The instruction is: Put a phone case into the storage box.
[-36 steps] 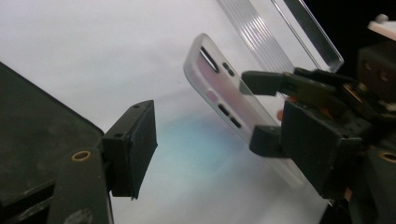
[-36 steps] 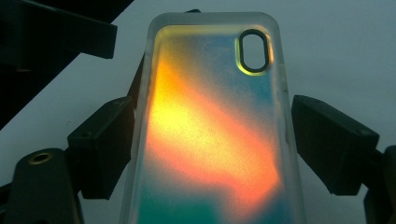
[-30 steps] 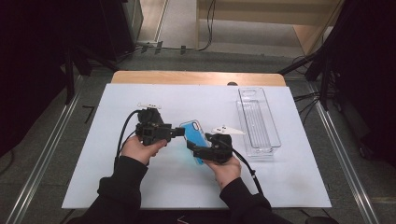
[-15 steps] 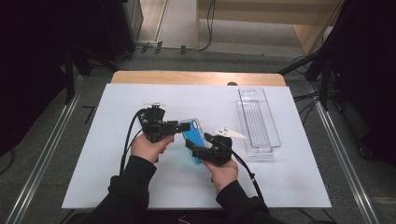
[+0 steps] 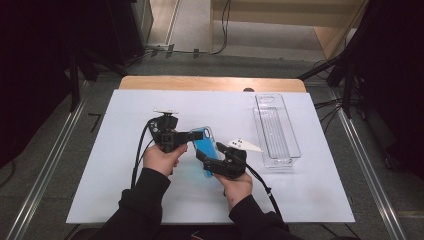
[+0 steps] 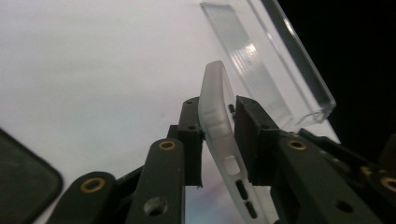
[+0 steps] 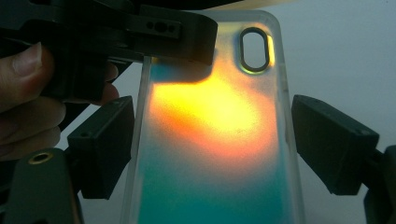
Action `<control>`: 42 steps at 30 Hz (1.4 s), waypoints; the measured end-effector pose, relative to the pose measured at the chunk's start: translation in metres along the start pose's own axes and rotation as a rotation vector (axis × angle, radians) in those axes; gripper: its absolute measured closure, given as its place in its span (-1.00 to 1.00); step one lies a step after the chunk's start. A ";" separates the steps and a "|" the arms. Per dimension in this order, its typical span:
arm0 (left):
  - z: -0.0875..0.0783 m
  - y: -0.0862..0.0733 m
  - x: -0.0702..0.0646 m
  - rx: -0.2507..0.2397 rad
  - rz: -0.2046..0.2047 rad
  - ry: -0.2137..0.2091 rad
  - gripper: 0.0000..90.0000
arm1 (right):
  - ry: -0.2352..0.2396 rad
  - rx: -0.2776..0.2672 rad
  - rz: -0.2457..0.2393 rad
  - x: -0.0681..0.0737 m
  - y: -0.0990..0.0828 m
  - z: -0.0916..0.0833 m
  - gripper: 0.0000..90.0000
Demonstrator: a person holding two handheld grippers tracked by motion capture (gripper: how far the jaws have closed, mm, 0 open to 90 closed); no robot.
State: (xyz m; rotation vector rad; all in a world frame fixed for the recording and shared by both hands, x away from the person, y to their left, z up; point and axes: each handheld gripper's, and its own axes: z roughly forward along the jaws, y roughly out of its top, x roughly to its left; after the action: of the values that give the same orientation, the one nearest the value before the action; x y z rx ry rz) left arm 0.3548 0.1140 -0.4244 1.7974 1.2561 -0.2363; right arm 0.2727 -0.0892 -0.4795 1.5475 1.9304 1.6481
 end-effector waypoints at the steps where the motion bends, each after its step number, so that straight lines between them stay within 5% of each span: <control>1: 0.000 0.000 0.000 -0.004 -0.008 -0.015 0.68 | 0.001 -0.006 -0.003 0.000 -0.001 0.000 -0.67; 13: -0.004 0.001 0.000 -0.006 -0.054 -0.070 0.80 | 0.006 0.004 -0.056 0.001 0.001 0.003 -0.69; 16: -0.005 0.002 -0.001 -0.018 -0.044 -0.066 0.80 | 0.020 0.054 -0.093 0.001 0.007 0.003 -0.97; 19: -0.008 0.002 -0.001 -0.029 -0.039 -0.056 0.79 | 0.017 0.106 -0.137 0.001 0.013 0.004 -1.00; 24: -0.012 0.003 -0.005 -0.049 0.021 0.000 0.79 | -0.001 0.154 -0.208 0.004 0.020 0.000 -1.00; 29: -0.014 0.001 -0.010 -0.075 0.102 0.052 0.79 | 0.029 0.229 -0.220 -0.002 0.026 -0.005 -1.00; 36: -0.014 -0.002 -0.009 -0.141 0.180 0.076 0.79 | 0.053 0.293 -0.271 -0.012 0.029 -0.013 -1.00; 42: -0.015 -0.005 -0.009 -0.175 0.255 0.050 0.79 | 0.084 0.294 -0.261 -0.021 0.029 -0.016 -1.00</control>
State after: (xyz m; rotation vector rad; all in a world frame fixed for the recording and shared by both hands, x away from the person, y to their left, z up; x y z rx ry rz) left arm 0.3420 0.1196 -0.4133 1.7980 1.0342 0.0606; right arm 0.2882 -0.1199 -0.4597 1.2588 2.3898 1.3919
